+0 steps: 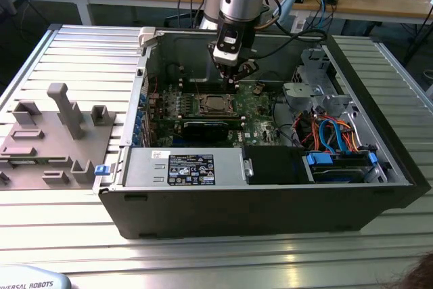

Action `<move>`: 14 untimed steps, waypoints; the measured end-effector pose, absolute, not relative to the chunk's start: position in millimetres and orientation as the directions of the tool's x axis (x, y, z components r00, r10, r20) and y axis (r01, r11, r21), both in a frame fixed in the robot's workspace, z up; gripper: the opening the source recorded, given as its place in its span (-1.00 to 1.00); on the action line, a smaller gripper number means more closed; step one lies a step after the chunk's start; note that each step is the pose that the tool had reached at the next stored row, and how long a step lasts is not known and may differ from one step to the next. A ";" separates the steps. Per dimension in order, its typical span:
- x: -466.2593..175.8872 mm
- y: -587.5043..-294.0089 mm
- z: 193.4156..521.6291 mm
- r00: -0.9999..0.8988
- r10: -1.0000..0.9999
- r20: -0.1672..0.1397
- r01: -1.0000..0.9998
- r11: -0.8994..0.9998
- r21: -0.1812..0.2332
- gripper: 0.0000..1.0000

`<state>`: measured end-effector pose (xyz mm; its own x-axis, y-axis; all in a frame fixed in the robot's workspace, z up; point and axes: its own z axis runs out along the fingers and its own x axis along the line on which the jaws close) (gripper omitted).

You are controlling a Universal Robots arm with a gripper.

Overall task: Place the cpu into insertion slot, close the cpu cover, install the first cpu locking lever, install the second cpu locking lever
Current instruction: 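Install the first cpu locking lever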

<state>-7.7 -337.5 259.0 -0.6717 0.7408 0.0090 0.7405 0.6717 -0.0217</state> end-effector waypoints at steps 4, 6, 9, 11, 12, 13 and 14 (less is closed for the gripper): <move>-7.7 -337.5 259.0 -0.679 0.734 0.009 0.734 0.679 -0.022 -0.79; -7.7 -337.5 259.0 -0.681 0.732 0.009 0.732 0.681 -0.022 -0.79; -7.7 -337.5 259.0 -0.686 0.728 0.009 0.728 0.686 -0.022 -0.79; -7.7 -337.5 259.0 -0.688 0.725 0.009 0.725 0.688 -0.022 -0.79; -7.7 -337.5 259.0 -0.690 0.724 0.009 0.724 0.690 -0.022 -0.79; -7.7 -337.5 259.0 -0.691 0.723 0.009 0.723 0.691 -0.022 -0.79; -7.7 -337.5 259.0 -0.693 0.721 0.009 0.721 0.693 -0.022 -0.79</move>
<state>-7.7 -337.5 259.0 -0.6928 0.7211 0.0090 0.7208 0.6928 -0.0217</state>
